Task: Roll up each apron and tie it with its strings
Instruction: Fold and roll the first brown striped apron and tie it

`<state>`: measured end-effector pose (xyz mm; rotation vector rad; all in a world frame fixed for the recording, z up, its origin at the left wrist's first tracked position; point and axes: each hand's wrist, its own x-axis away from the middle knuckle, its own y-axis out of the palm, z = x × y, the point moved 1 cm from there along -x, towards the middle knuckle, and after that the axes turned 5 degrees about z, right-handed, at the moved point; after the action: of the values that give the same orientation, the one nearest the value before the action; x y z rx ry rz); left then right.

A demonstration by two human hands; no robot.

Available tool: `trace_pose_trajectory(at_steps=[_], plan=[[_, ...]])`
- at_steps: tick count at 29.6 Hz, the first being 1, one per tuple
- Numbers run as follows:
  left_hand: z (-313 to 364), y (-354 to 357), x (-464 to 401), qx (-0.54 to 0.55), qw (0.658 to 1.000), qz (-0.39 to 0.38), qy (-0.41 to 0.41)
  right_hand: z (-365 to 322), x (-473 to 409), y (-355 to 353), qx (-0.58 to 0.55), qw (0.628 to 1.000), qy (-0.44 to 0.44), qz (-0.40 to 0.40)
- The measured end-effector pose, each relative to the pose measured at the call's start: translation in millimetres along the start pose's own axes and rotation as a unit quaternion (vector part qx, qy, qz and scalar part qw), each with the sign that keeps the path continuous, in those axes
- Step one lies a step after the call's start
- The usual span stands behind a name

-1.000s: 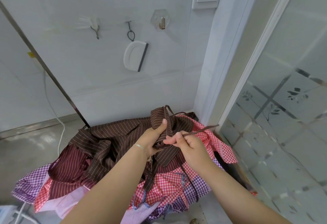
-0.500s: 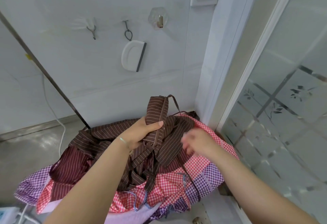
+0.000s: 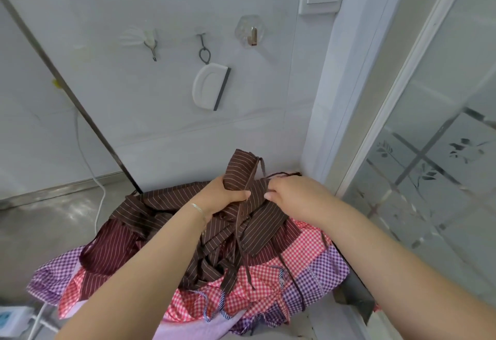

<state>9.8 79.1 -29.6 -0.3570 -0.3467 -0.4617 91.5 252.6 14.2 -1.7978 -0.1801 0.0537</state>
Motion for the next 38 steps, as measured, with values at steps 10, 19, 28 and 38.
trace_pose_trajectory(at_steps=[10,19,28,38], plan=[[62,21,51,-0.272,0.913,-0.235,0.194,-36,-17,-93,-0.086,0.975,-0.118,-0.169],[64,-16,52,-0.003,0.979,-0.103,0.178,-8,-2,-29,-0.215,0.976,0.039,0.006],[46,-24,29,-0.2,0.973,-0.074,0.083,-24,26,-42,0.054,0.995,-0.083,0.017],[57,22,48,-0.439,0.86,-0.178,0.188,-14,-6,-59,0.116,0.98,-0.156,0.034]])
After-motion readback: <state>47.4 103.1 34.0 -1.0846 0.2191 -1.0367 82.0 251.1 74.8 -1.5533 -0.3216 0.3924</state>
